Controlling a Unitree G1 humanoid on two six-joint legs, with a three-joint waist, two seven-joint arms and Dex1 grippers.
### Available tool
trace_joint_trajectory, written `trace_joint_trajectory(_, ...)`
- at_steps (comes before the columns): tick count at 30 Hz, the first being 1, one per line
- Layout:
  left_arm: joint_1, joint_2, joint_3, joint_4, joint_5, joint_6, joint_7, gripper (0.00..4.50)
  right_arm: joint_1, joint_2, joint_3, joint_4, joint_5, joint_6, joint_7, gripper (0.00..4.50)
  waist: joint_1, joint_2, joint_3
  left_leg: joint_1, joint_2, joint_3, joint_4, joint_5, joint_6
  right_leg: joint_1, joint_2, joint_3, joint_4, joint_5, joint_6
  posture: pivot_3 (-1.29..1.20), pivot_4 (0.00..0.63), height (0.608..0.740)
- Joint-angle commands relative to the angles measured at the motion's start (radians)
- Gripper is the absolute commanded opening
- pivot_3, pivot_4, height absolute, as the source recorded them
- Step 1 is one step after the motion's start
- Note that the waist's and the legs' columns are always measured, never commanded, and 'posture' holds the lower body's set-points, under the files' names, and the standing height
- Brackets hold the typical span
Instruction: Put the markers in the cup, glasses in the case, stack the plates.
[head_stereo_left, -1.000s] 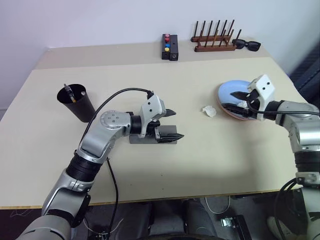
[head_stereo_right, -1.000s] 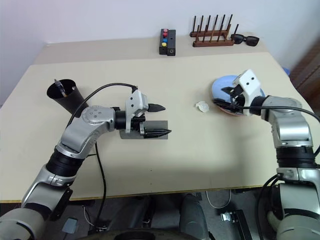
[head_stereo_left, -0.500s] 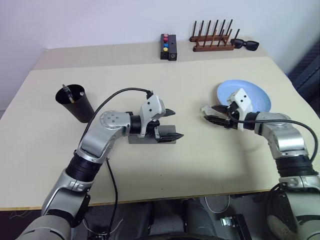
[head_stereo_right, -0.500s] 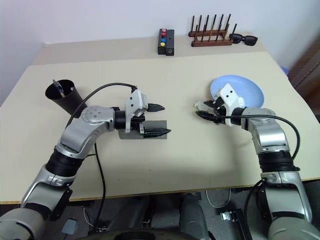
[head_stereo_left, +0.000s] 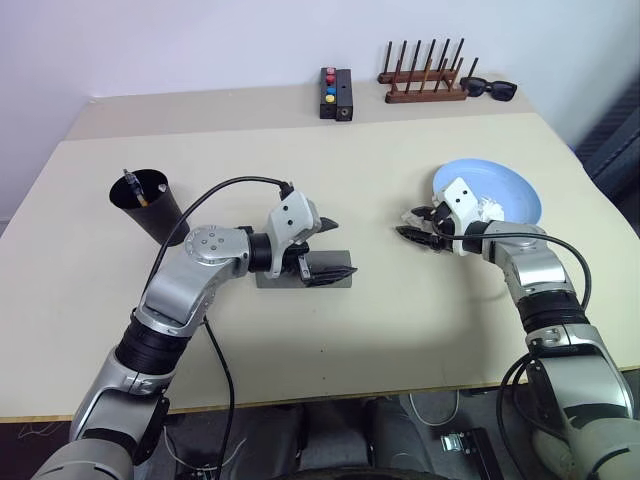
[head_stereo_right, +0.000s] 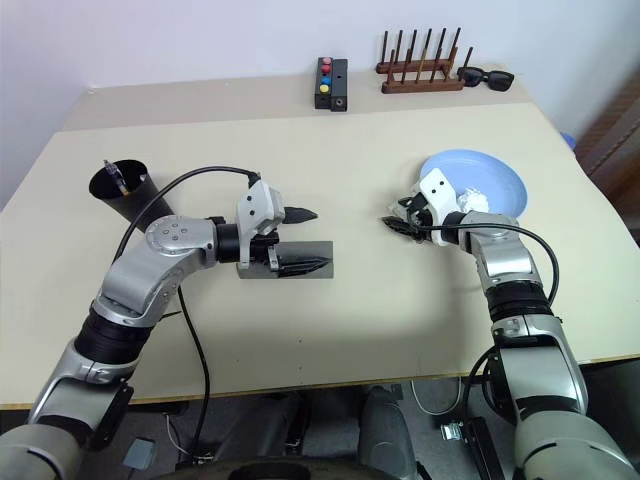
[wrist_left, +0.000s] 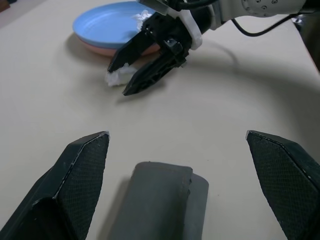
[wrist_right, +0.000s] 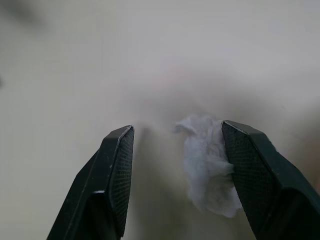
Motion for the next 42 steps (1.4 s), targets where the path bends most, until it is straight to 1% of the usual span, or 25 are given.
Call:
trace_joint_trajectory(1, -0.006, 0.010, 0.028, -0.042, -0.018, 0.002, 0.004, 4.50, -0.036, 0.009, -0.010, 0.023, -0.007, -0.025, -0.005, 1.92, -0.001, 0.000, 0.000, 0.000, 0.000, 0.000, 0.000, 0.000, 0.000, 0.000, 0.000, 0.000, 0.000, 0.000, 0.000, 0.00, 0.150, 0.740)
trace_joint_trajectory(4, -0.010, 0.011, 0.027, -0.038, -0.019, 0.002, 0.005, 4.50, -0.037, 0.004, -0.009, 0.024, -0.012, -0.037, -0.007, 0.43, -0.001, 0.000, 0.000, 0.000, 0.000, 0.000, 0.000, 0.000, 0.000, 0.000, 0.000, 0.000, 0.000, 0.000, 0.000, 0.00, 0.150, 0.740)
trace_joint_trajectory(5, -0.011, 0.012, 0.026, -0.036, -0.019, 0.000, 0.005, 4.50, -0.037, 0.001, -0.009, 0.021, -0.014, -0.042, -0.010, 0.04, -0.001, 0.000, 0.000, 0.000, 0.000, 0.000, 0.000, 0.000, 0.000, 0.000, 0.000, 0.000, 0.000, 0.000, 0.000, 0.00, 0.150, 0.740)
trace_joint_trajectory(8, -0.015, 0.011, 0.023, -0.028, -0.019, -0.004, 0.003, 4.50, -0.036, -0.008, -0.020, -0.003, -0.011, -0.044, -0.014, 0.04, -0.001, 0.000, 0.000, 0.000, 0.000, 0.000, 0.000, 0.000, 0.000, 0.000, 0.000, 0.000, 0.000, 0.000, 0.000, 0.00, 0.150, 0.740)
trace_joint_trajectory(12, -0.022, 0.004, 0.017, -0.016, -0.018, -0.011, -0.001, 4.50, -0.023, -0.028, -0.046, -0.087, 0.013, -0.031, -0.007, 0.04, -0.001, 0.000, 0.000, 0.000, 0.000, 0.000, 0.000, 0.000, 0.000, 0.000, 0.000, 0.000, 0.000, 0.000, 0.000, 0.00, 0.150, 0.740)
trace_joint_trajectory(17, -0.030, -0.005, 0.011, -0.003, -0.015, -0.020, -0.006, 4.50, -0.056, -0.062, -0.131, -0.179, 0.063, -0.011, -0.039, 0.04, 0.003, 0.000, 0.000, 0.000, 0.000, 0.000, 0.000, 0.000, 0.000, 0.000, 0.000, 0.000, 0.000, 0.000, 0.000, 0.00, 0.150, 0.740)
trace_joint_trajectory(20, -0.031, -0.010, 0.010, -0.001, -0.015, -0.024, -0.008, 4.50, -0.096, -0.097, -0.165, -0.141, 0.044, -0.028, -0.100, 0.04, 0.005, 0.000, 0.000, 0.000, 0.000, 0.000, 0.000, 0.000, 0.000, 0.000, 0.000, 0.000, 0.000, 0.000, 0.000, 0.00, 0.150, 0.740)
trace_joint_trajectory(24, -0.040, -0.021, 0.005, 0.015, -0.010, -0.034, -0.011, 4.50, -0.160, -0.152, -0.169, 0.047, -0.036, -0.111, -0.223, 0.04, 0.006, 0.000, 0.000, 0.000, 0.000, 0.000, 0.000, 0.000, 0.000, 0.000, 0.000, 0.000, 0.000, 0.000, 0.000, 0.00, 0.150, 0.740)
trace_joint_trajectory(27, -0.041, -0.024, 0.003, 0.019, -0.008, -0.039, -0.013, 4.50, -0.183, -0.168, -0.158, 0.168, -0.060, -0.166, -0.239, 0.04, 0.005, 0.000, 0.000, 0.000, 0.000, 0.000, 0.000, 0.000, 0.000, 0.000, 0.000, 0.000, 0.000, 0.000, 0.000, 0.00, 0.150, 0.740)
trace_joint_trajectory(30, -0.040, -0.024, 0.003, 0.021, -0.006, -0.040, -0.015, 4.50, -0.196, -0.170, -0.149, 0.247, -0.067, -0.199, -0.214, 0.90, -0.001, 0.000, 0.000, 0.000, 0.000, 0.000, -0.001, 0.000, 0.000, 0.000, 0.000, 0.000, -0.001, 0.000, 0.000, 0.00, 0.150, 0.740)
trace_joint_trajectory(32, -0.038, -0.023, 0.005, 0.017, -0.006, -0.038, -0.016, 4.50, -0.200, -0.166, -0.148, 0.282, -0.069, -0.209, -0.204, 1.80, -0.004, 0.000, 0.000, 0.000, 0.000, 0.000, -0.001, 0.000, 0.000, 0.000, 0.000, 0.000, -0.001, 0.000, 0.000, 0.00, 0.150, 0.740)
trace_joint_trajectory(34, -0.034, -0.020, 0.006, 0.014, -0.006, -0.037, -0.016, 4.50, -0.202, -0.162, -0.148, 0.304, -0.077, -0.225, -0.223, 2.91, -0.015, 0.000, 0.000, 0.000, 0.000, 0.001, -0.001, 0.000, 0.000, 0.000, 0.000, 0.000, -0.001, 0.000, 0.000, 0.00, 0.150, 0.740)
trace_joint_trajectory(35, -0.032, -0.019, 0.006, 0.012, -0.006, -0.036, -0.015, 4.50, -0.202, -0.161, -0.149, 0.311, -0.079, -0.232, -0.229, 3.35, -0.017, 0.000, 0.000, 0.000, 0.000, 0.000, -0.001, 0.000, 0.000, 0.000, 0.000, 0.000, -0.001, 0.000, 0.000, 0.00, 0.150, 0.740)
trace_joint_trajectory(36, -0.031, -0.019, 0.007, 0.010, -0.006, -0.035, -0.015, 4.50, -0.201, -0.160, -0.151, 0.313, -0.080, -0.237, -0.235, 3.89, -0.018, 0.000, 0.000, 0.000, 0.000, 0.000, -0.001, 0.000, 0.000, 0.000, 0.000, 0.000, -0.001, 0.000, 0.000, 0.00, 0.150, 0.740)
trace_joint_trajectory(40, -0.024, -0.023, 0.013, 0.011, -0.005, -0.039, -0.006, 4.50, -0.194, -0.156, -0.169, 0.274, -0.057, -0.242, -0.236, 3.89, -0.018, 0.000, 0.000, 0.000, 0.000, 0.000, -0.001, 0.000, 0.000, 0.000, 0.000, 0.000, -0.001, 0.000, 0.000, 0.00, 0.150, 0.740)
trace_joint_trajectory(42, -0.020, -0.035, 0.035, 0.013, -0.013, -0.043, 0.015, 4.50, -0.179, -0.148, -0.186, 0.212, -0.020, -0.228, -0.207, 3.89, -0.018, 0.000, 0.000, 0.000, 0.000, 0.000, -0.001, 0.000, 0.000, 0.000, 0.000, 0.000, -0.001, 0.000, 0.000, 0.00, 0.150, 0.740)
